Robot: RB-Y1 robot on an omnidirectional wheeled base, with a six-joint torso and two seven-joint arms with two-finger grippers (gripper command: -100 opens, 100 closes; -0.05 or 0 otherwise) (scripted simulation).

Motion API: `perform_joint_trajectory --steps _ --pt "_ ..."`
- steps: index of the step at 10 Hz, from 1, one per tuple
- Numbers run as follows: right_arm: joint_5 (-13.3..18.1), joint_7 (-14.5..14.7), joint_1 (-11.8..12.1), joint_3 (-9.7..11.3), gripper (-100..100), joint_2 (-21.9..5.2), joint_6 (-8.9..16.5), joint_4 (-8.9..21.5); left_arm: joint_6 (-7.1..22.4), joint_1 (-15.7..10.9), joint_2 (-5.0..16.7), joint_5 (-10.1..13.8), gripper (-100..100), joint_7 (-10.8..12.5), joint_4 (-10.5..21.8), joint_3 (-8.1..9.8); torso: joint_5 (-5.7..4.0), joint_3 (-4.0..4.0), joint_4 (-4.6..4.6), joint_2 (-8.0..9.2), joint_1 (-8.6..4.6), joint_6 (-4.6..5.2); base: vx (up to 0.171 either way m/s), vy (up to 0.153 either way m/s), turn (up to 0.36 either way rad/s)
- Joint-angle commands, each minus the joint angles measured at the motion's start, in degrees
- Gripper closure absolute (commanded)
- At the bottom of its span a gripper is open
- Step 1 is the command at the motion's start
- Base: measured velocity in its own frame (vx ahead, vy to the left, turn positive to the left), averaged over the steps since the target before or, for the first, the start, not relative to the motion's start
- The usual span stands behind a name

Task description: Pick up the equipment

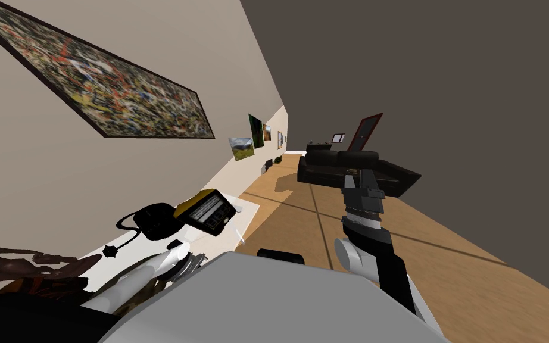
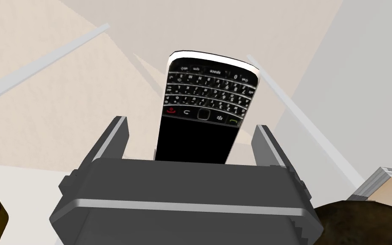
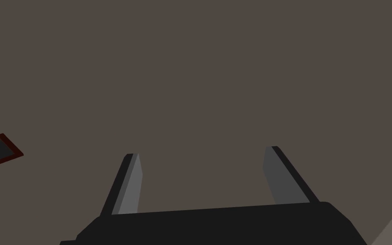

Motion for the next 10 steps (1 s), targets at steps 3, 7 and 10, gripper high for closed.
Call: perform_joint_trajectory --steps 3,7,10 --pt "0.0 0.0 0.0 0.0 0 0.0 0.0 0.0 0.07 0.05 0.04 -0.03 100 -0.1 0.0 -0.05 0.01 -0.03 0.01 -0.07 -0.08 0.01 -0.001 0.002 0.002" --pt "0.0 0.0 0.0 0.0 0 0.0 0.0 0.0 1.0 0.71 2.02 1.49 100 -0.04 -1.43 0.07 0.01 -0.04 0.01 -0.09 -0.09 0.05 0.002 -0.009 0.008" --pt "0.0 0.0 0.0 0.01 0 0.01 0.0 0.0 1.09 1.18 2.5 1.66 0 0.17 -2.13 0.11 -0.02 -0.06 0.0 -0.12 -0.22 0.05 0.007 -0.024 0.016"
